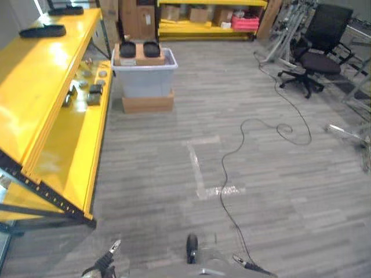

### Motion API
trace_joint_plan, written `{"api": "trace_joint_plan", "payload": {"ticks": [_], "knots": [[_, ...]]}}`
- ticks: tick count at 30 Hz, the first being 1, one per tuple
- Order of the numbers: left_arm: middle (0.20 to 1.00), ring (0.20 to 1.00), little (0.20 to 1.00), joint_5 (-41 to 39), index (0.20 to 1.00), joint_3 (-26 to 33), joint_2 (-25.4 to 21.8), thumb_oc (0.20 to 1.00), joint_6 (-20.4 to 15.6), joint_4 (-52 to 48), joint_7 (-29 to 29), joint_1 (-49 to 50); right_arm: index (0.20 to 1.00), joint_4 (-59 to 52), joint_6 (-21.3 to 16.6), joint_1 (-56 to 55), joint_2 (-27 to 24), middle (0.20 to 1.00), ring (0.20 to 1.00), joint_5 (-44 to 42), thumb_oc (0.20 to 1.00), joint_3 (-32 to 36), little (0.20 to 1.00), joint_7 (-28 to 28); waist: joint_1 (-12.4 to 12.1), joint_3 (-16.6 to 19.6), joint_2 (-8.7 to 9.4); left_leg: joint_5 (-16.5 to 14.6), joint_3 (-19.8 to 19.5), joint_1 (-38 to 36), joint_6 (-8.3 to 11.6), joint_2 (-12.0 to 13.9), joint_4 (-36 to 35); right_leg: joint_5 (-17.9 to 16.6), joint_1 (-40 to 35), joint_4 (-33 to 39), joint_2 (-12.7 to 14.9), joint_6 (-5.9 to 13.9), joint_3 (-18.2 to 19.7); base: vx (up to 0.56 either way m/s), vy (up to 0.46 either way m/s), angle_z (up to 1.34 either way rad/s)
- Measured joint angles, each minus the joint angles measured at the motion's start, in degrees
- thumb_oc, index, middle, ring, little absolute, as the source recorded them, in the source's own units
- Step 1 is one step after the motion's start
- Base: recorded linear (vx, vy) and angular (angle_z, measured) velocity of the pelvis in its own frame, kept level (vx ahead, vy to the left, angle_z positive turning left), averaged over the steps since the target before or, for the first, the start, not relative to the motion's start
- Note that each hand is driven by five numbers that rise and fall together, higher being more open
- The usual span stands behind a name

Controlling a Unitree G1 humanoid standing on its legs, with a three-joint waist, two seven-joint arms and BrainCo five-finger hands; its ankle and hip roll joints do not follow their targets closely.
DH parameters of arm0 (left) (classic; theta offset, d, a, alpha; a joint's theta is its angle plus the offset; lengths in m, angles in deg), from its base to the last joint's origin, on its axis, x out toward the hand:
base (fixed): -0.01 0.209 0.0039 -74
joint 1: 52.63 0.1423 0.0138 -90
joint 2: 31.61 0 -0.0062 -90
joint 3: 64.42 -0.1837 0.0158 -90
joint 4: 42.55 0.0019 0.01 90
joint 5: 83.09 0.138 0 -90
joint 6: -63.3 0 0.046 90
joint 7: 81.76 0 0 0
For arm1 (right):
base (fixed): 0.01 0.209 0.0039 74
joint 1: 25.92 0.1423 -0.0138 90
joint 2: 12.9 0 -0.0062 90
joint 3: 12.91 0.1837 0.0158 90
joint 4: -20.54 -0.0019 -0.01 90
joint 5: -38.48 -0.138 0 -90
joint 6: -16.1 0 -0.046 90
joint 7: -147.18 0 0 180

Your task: Move parts from the plastic box to the shelf.

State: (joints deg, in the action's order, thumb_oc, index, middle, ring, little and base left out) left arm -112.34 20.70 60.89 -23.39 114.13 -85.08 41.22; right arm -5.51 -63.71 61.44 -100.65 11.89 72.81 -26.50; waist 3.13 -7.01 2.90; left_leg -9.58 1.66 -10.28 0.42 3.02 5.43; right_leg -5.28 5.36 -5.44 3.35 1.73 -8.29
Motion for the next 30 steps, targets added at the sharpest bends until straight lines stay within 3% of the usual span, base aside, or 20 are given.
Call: {"api": "trace_joint_plan", "payload": {"ticks": [1, 2, 4, 5, 6, 7, 8, 10, 11, 12, 13, 16, 18, 19, 22, 24, 25, 27, 29, 30], "knots": [[1.000, 1.000, 1.000, -1.7, 1.000, 0.4, 0.3, 1.000, -0.2, 0.1, 0.1, -1.1, 1.000, 1.3, -0.1, 1.0, -1.1, 1.000, 1.000, 1.2, 1.000, 0.2, 1.000, -0.1, 0.2, 0.8, 0.07, 2.5, -0.1, 1.7, 2.46, 1.1, 6.9, 1.6, -2.4, 1.4, -1.2, -1.45, -0.4, 0.35, -0.356, -0.09], [1.000, 1.000, 1.000, -2.2, 1.000, 0.6, 0.4, 1.000, -0.4, 0.3, 0.1, -0.9, 1.000, 1.2, -0.2, 1.1, -1.8, 1.000, 1.000, 2.3, 1.000, 0.2, 1.000, -0.1, 0.0, 2.0, -0.06, 3.1, -0.2, 4.5, 3.12, 1.8, 12.3, 1.8, -3.1, 3.0, -1.8, -1.83, -0.4, 0.30, -0.310, -0.12], [1.000, 1.000, 1.000, -3.0, 1.000, 1.6, 0.6, 1.000, -0.9, 0.4, 0.2, -2.5, 1.000, 1.4, -0.6, 1.4, -2.8, 1.000, 1.000, 2.4, 1.000, 0.0, 1.000, 0.0, -0.4, 2.2, 0.40, 5.7, -0.2, 11.8, 4.30, 3.2, 25.8, 1.9, -4.5, 4.3, -3.4, -4.49, -0.4, 0.25, -0.246, -0.13], [1.000, 1.000, 1.000, -3.8, 1.000, 2.6, 0.5, 1.000, -1.0, 0.3, 0.5, -3.2, 1.000, 1.7, -1.0, 1.5, -2.8, 1.000, 1.000, 2.4, 1.000, -0.2, 1.000, 0.0, -1.4, 2.1, 1.01, 9.2, 0.1, 16.2, 3.99, 4.0, 33.3, 1.5, -5.1, 4.7, -3.5, -6.17, -0.6, 0.28, -0.206, -0.19], [1.000, 1.000, 1.000, -4.3, 1.000, 2.7, 0.5, 1.000, -1.0, 0.0, 0.6, -3.2, 1.000, 1.9, -1.1, 1.5, -2.7, 1.000, 1.000, 2.6, 1.000, -0.6, 1.000, 0.0, -1.9, 2.0, 1.79, 10.1, -0.1, 18.7, 3.87, 4.2, 37.5, 1.9, -5.6, 4.8, -3.6, -6.95, -0.7, 0.35, -0.156, 0.18], [1.000, 1.000, 1.000, -4.3, 1.000, 2.7, 0.6, 1.000, -0.6, -0.8, 0.6, -4.3, 1.000, 2.2, -1.5, 1.5, -2.6, 1.000, 1.000, 3.7, 1.000, -0.5, 1.000, -0.1, -1.8, 1.6, 2.51, 8.6, 0.1, 25.5, 1.76, 3.9, 43.6, 4.4, -6.4, 5.4, -3.9, -8.33, -1.7, 0.45, 0.017, 0.51], [1.000, 1.000, 1.000, -4.3, 1.000, 2.5, 0.6, 1.000, -0.9, -2.9, 0.5, -5.3, 1.000, 3.9, -1.0, 2.0, -2.3, 1.000, 1.000, 4.5, 1.000, 0.1, 1.000, -0.1, -3.0, -0.9, 3.69, 6.5, 3.7, 29.6, -1.32, 2.3, 39.4, 4.6, -8.3, 6.2, -3.5, -6.94, -2.1, 0.45, 0.065, 0.50], [1.000, 1.000, 1.000, -4.4, 1.000, 2.2, 0.7, 1.000, -1.1, -3.4, 0.8, -4.3, 1.000, 4.0, -1.2, 2.9, -2.7, 1.000, 1.000, 4.6, 1.000, -1.3, 1.000, -0.1, -3.7, -1.9, 3.15, 6.3, 5.0, 30.1, 0.20, -2.4, 20.5, 5.9, -9.8, 7.9, -4.2, -5.30, -1.8, 0.44, 0.094, -0.05], [1.000, 1.000, 1.000, -4.4, 1.000, 2.2, 1.0, 1.000, -1.1, -2.9, 1.4, -3.9, 1.000, 3.9, -1.1, 3.7, -3.0, 1.000, 1.000, 4.6, 1.000, -2.1, 1.000, 0.0, -4.7, -2.4, 1.78, 8.1, 4.7, 29.7, 1.30, -5.0, 9.3, 6.6, -10.6, 7.6, -5.0, -5.09, -1.7, 0.49, 0.083, -0.26], [1.000, 1.000, 1.000, -4.4, 1.000, 2.3, 1.2, 1.000, -1.1, -3.0, 1.7, -3.5, 1.000, 3.0, -1.0, 4.5, -3.6, 1.000, 1.000, 4.6, 1.000, -2.5, 1.000, 0.0, -5.0, -3.6, -0.26, 11.2, 4.4, 30.4, 3.06, -6.5, 1.0, 6.8, -11.7, 8.0, -6.9, -4.67, -1.4, 0.49, 0.056, -0.46], [1.000, 1.000, 1.000, -4.4, 1.000, 2.3, 1.3, 1.000, -1.1, -3.0, 1.8, -2.8, 1.000, 1.9, -0.9, 5.2, -3.9, 1.000, 1.000, 4.6, 1.000, -2.8, 1.000, 0.0, -5.8, -4.4, -2.39, 12.8, 4.3, 31.1, 3.39, -7.1, -4.9, 7.6, -13.3, 8.6, -8.9, -4.55, -0.6, 0.53, 0.057, -0.48], [1.000, 1.000, 1.000, -4.4, 1.000, 2.8, 1.0, 1.000, -1.1, -2.9, 2.1, -0.5, 1.000, -0.7, -0.9, 5.6, -4.1, 1.000, 1.000, 4.6, 1.000, -5.2, 1.000, -0.2, -8.3, -6.0, -4.27, 14.1, 4.6, 34.8, 3.17, -8.1, -5.4, 10.4, -17.6, 8.4, -11.5, -5.79, 2.8, 0.48, 0.069, -0.58], [1.000, 1.000, 1.000, -4.4, 1.000, 4.2, 1.2, 1.000, -1.2, -3.0, 2.3, 1.1, 1.000, -2.8, -1.1, 5.0, -4.7, 1.000, 1.000, 4.9, 1.000, -6.8, 1.000, -1.0, -9.4, -6.0, -4.13, 14.1, 6.0, 36.1, 1.84, -8.5, -2.1, 13.1, -21.1, 7.9, -11.5, -4.90, 5.2, 0.64, 0.154, -0.64], [1.000, 1.000, 1.000, -4.7, 1.000, 6.2, 1.1, 1.000, -1.4, -2.9, 2.8, 1.6, 1.000, -3.7, -1.0, 5.1, -4.8, 1.000, 1.000, 5.4, 1.000, -6.7, 1.000, -1.4, -9.3, -6.5, -2.17, 13.5, 8.3, 34.1, -0.37, -9.2, 1.2, 15.7, -24.3, 7.8, -10.2, -2.14, 6.1, 0.71, 0.192, -0.57], [1.000, 1.000, 1.000, -5.7, 1.000, 8.4, 0.8, 1.000, -2.7, -3.0, 4.0, 2.9, 1.000, -4.0, -0.6, 5.1, -4.6, 1.000, 1.000, 6.7, 1.000, -7.0, 1.000, -2.1, -9.9, -4.7, -1.74, 12.2, 9.1, 22.7, -5.56, -7.4, -0.6, 16.9, -26.6, -0.6, -11.3, -0.82, 6.1, 0.49, 0.168, -0.60], [1.000, 1.000, 1.000, -6.0, 1.000, 9.3, -0.4, 1.000, -3.3, -3.1, 4.5, 1.7, 1.000, -4.5, -0.2, 5.0, -3.1, 1.000, 1.000, 6.7, 1.000, -7.4, 1.000, -2.1, -10.4, -4.1, 2.08, 14.1, 9.7, 20.5, -8.87, -9.0, 0.7, 17.4, -26.4, -6.1, -8.9, 0.17, 4.0, 0.45, 0.286, -0.40], [1.000, 1.000, 1.000, -6.1, 1.000, 9.3, -0.9, 1.000, -3.4, -2.7, 4.5, -0.1, 1.000, -4.5, -0.1, 5.0, -2.1, 1.000, 1.000, 6.7, 1.000, -7.4, 1.000, -2.1, -10.8, -3.7, 3.35, 13.1, 10.3, 18.6, -10.34, -10.5, 0.3, 17.1, -24.8, -12.9, -6.9, 0.72, 1.5, 0.41, 0.321, -0.37], [1.000, 1.000, 1.000, -6.0, 1.000, 8.8, -0.4, 1.000, -3.5, -2.8, 4.5, -2.5, 1.000, -5.8, 0.1, 5.0, -1.4, 1.000, 1.000, 6.7, 1.000, -7.0, 1.000, -2.1, -10.6, -3.8, 3.09, 10.8, 9.8, 13.8, -11.91, -12.2, -0.6, 14.0, -15.9, -35.3, -1.0, 4.71, -3.4, 0.34, 0.247, -0.14], [1.000, 1.000, 1.000, -6.1, 1.000, 7.8, -0.3, 1.000, -4.0, -3.1, 4.6, -4.3, 1.000, -8.2, 0.0, 5.0, -0.9, 1.000, 1.000, 6.7, 1.000, -7.4, 1.000, -2.1, -10.1, -3.2, 2.07, 8.4, 9.5, 10.9, -12.49, -13.2, -0.6, 12.8, -9.0, -47.6, 2.6, 5.53, -3.5, 0.26, 0.115, 0.13], [1.000, 1.000, 1.000, -6.3, 1.000, 6.1, -0.5, 1.000, -4.5, -3.7, 4.8, -4.6, 1.000, -9.0, 0.2, 5.2, -0.8, 1.000, 1.000, 6.7, 1.000, -8.1, 1.000, -2.1, -9.7, -2.9, 0.06, 7.6, 8.6, 9.8, -11.66, -13.2, -0.9, 14.1, -4.4, -49.9, 3.3, 4.66, -3.5, 0.24, 0.024, 0.17]]}}
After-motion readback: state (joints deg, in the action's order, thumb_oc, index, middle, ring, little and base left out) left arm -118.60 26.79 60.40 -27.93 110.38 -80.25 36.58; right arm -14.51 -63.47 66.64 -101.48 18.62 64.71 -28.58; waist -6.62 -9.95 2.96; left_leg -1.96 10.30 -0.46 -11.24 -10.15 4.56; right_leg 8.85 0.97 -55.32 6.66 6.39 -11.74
